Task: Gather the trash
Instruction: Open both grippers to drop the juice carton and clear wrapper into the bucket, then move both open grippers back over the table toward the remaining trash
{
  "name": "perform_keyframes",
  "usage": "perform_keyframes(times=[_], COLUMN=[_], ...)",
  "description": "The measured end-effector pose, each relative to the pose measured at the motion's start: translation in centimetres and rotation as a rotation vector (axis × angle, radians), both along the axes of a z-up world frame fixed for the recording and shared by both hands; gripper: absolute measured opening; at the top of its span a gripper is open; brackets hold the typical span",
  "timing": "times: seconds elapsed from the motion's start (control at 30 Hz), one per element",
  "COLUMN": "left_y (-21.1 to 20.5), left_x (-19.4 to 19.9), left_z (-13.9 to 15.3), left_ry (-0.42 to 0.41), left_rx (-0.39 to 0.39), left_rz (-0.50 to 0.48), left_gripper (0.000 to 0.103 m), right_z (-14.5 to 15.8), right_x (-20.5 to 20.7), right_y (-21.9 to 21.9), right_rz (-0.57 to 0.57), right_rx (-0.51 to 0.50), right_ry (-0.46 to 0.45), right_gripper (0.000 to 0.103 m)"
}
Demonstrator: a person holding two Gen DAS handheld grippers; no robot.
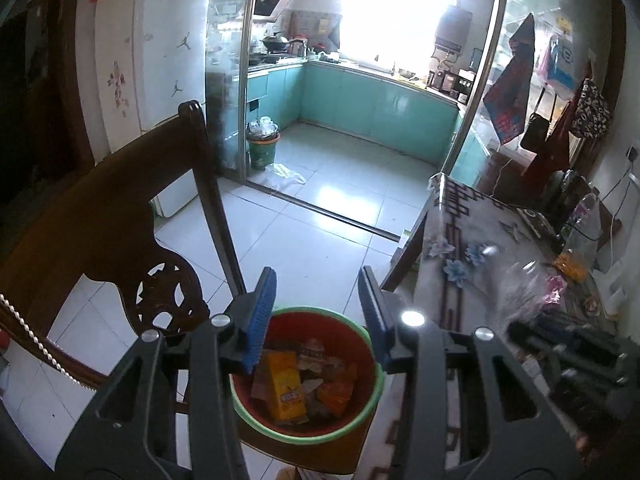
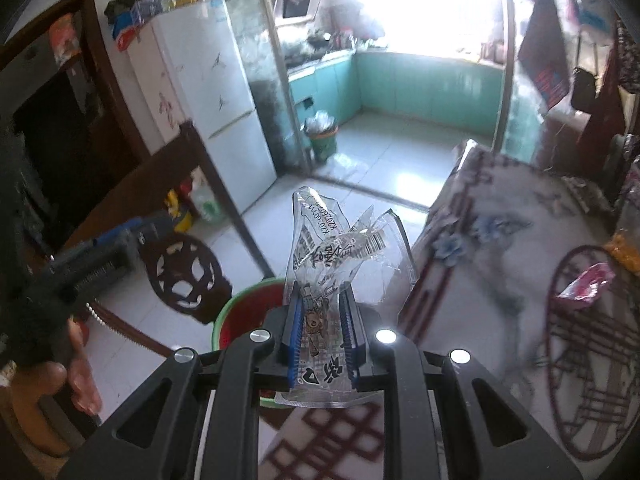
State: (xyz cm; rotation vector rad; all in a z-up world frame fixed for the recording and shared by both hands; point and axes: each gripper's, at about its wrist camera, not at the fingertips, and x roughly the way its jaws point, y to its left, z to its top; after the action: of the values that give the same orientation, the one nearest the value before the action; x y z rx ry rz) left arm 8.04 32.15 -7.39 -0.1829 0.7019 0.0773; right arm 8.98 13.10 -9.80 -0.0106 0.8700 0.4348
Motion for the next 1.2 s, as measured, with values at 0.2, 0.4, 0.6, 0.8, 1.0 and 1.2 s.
perform_keyframes(times=[0.2,0.4,0.6,0.8,1.0,1.2], left_y=[1.8,3.3,4.1,3.3,-0.1,-7.8], left_x=[0.8,1.3,1.6,1.6,1.9,2.6], left_z=[0.1,-0.2,-0.3,-0.3,-0.6,-1.0], left_ry=[-0.012,-0.013,-0.012,-0.012,-0.002,0.026], left_rx=[-0.007,-0.014,-0.018,-0.018,-0.029,-0.034], left_rz=[0.005,0.018,0.035,0.034,-0.027,-0.155], left_gripper=[0.041,0.041,0.044,0.055,0.065,0.066], right_z=[-2.3,-3.4,-3.4,-3.1,-2.1,-2.1], right_x=[1.4,2.2,2.2,2.2,1.5,0.2], right_y=[3.5,6.2,7.0,5.7,-0.8,-14.0], right_rz=[0.051,0.107,0.125,0.108,0.002,-0.216], right_rx=[-0.029,-0.038,-0.027,-0.022,-0.047,-0.096], right_ry=[0.057,0.087,0.062,0.066,0.041,0.054], right_gripper=[0.017,0.023,0.047,0.050,0.057,0.057])
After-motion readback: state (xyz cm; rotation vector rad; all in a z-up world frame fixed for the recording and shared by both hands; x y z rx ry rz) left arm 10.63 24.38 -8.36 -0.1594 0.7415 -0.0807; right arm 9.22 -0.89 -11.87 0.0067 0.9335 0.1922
